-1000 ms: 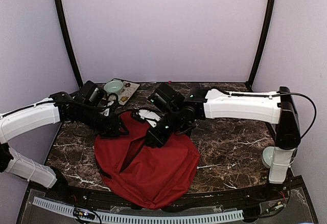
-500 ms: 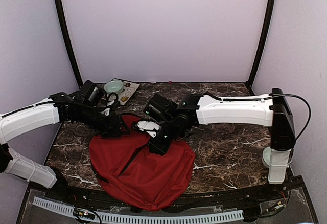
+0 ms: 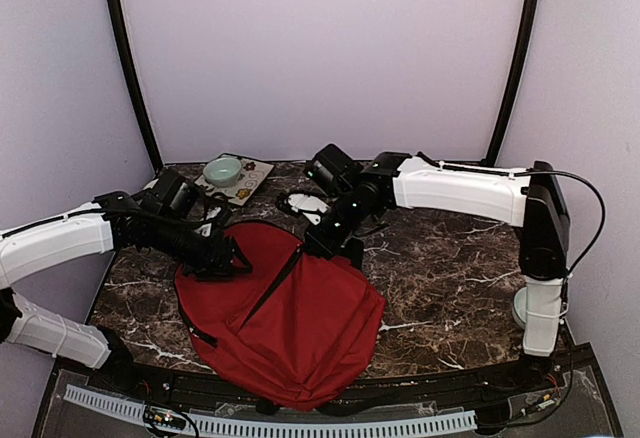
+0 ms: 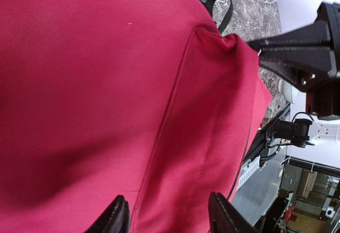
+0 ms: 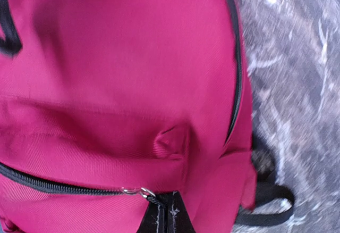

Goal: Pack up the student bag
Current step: Hold the student bag at the center of the board.

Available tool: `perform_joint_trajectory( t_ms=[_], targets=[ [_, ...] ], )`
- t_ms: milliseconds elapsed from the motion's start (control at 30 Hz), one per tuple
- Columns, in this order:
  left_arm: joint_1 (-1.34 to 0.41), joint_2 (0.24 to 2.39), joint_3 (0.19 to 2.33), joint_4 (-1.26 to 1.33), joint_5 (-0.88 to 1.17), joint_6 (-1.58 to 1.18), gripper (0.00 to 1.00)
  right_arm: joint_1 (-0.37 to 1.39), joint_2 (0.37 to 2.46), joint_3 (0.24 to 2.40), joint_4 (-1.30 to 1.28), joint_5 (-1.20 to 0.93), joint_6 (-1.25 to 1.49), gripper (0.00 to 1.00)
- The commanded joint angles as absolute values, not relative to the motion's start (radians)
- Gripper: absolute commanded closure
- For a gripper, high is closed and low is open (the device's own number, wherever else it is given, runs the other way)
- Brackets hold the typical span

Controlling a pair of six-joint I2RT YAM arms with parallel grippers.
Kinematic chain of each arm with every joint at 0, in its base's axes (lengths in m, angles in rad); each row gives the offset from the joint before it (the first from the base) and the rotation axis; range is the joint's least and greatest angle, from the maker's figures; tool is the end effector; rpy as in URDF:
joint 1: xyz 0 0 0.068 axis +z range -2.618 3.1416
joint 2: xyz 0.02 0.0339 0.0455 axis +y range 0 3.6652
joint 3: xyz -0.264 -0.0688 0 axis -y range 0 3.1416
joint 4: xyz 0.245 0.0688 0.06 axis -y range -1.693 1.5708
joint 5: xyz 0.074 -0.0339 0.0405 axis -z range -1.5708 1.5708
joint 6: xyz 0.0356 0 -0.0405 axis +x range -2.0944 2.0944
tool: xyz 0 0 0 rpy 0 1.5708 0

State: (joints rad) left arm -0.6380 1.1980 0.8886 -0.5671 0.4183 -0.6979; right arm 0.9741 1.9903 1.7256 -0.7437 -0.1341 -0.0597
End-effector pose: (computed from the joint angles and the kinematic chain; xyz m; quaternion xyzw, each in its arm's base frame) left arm 0.1871 -0.1567 0.2600 0.0431 0.9216 -0.3594 0.1404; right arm 0.2422 0.3650 0.2560 -0.4899 0.8241 0.1800 0.2200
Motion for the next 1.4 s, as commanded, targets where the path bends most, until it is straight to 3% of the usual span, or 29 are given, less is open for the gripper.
perform_joint_trajectory(
  t_ms=[0, 200, 467, 600, 800, 1000, 1167, 1300, 1333, 1367],
  targets=[
    [-0.647, 1.172, 0.872, -0.538, 0.442, -0.723, 0.47, 0.962, 2.073, 1.903, -0.736, -0.114, -0.119, 1.00],
    [-0.653, 1.178, 0.890, -0.536, 0.449, -0.725, 0.47, 0.968, 2.167, 2.117, -0.861, -0.134, -0.118, 1.00],
    [-0.652, 1.262, 0.929, -0.497, 0.386, -0.712, 0.47, 1.057, 2.038, 1.917, -0.891, -0.176, -0.061, 1.00],
    [-0.653, 1.391, 1.024, -0.451, 0.371, -0.750, 0.49, 1.082, 2.066, 1.962, -0.946, -0.160, 0.022, 1.00],
    [-0.662, 1.534, 1.111, -0.378, 0.425, -0.783, 0.51, 1.094, 2.099, 2.001, -0.935, -0.140, 0.122, 1.00],
    [-0.664, 1.551, 1.061, -0.265, 0.510, -0.792, 0.47, 1.093, 2.066, 1.921, -0.884, -0.019, 0.173, 1.00],
    [-0.663, 1.584, 0.946, 0.079, 0.724, -0.898, 0.40, 1.095, 2.024, 1.823, -0.823, -0.061, 0.163, 1.00],
    [-0.670, 1.653, 0.993, -0.018, 0.749, -0.801, 0.37, 1.095, 2.002, 1.775, -0.800, -0.051, 0.159, 1.00],
    [-0.669, 1.658, 0.993, -0.018, 0.720, -0.791, 0.37, 1.095, 2.003, 1.777, -0.803, -0.049, 0.158, 1.00],
    [-0.670, 1.662, 0.991, -0.010, 0.715, -0.789, 0.44, 1.095, 2.005, 1.780, -0.804, -0.050, 0.153, 1.00]
  ],
)
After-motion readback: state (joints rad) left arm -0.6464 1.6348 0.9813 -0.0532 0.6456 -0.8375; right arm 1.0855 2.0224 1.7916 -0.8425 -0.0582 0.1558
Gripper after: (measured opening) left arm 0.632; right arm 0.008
